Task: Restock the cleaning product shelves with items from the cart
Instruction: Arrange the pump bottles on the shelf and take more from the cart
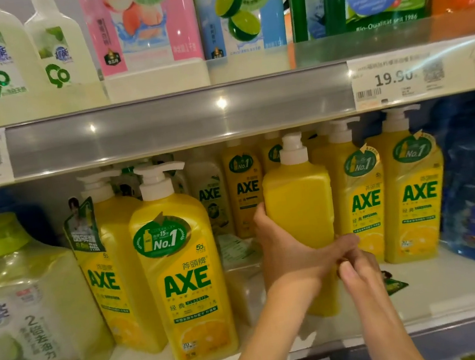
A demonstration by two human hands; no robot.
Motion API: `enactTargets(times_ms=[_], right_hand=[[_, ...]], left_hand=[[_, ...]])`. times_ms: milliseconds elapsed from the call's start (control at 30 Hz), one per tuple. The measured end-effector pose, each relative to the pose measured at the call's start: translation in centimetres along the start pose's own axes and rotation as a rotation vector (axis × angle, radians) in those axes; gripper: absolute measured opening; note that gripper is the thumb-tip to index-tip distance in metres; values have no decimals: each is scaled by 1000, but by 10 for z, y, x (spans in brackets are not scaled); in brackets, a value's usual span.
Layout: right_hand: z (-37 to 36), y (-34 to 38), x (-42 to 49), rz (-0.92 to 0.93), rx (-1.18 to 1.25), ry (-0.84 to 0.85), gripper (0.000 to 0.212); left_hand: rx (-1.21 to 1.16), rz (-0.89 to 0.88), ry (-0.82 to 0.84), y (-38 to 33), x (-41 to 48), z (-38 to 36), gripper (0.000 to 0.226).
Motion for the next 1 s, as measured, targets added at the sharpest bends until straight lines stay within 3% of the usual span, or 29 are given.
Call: enactTargets(times_ms=[100,133,300,400,533,633,700,800,900,1000], right_hand=[[12,1,4,26,-10,110,41],[18,1,5,64,-73,113,42],[18,8,21,270,-624,130,91],[6,12,27,442,-958,61,119],[-15,4,42,543,-1278,75,151],[-31,-3,54,529,-1357,49,159],[-37,-4,60,503,-1379,21,155],[-46,-14,70,444,-1470,78,144],[-50,-34,88,314,-1602,185,114],[-50,-49,108,237,-1638,198,83]], left_hand=[[67,-40,-70,-3,5,2,104],[87,-47,-53,-4,8,3,96],[38,6,250,3,28,6,70],[-35,16,326,12,38,12,64],[-35,-35,247,28,37,16,36],[83,-106,139,28,31,19,56],[83,-128,136,27,31,19,62],[84,-72,126,38,33,21,55],[71,-61,136,45,35,22,30],[17,-63,156,47,38,22,31]])
Point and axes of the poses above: each hand's wrist, its own x-axis towards the middle knuckle, its own z-axis out of the back of the hand, y = z × x, the point moved 7 cm from there along x, towards the middle knuckle, and after that the axes turned 9 degrees about y, right-handed, at the moved point
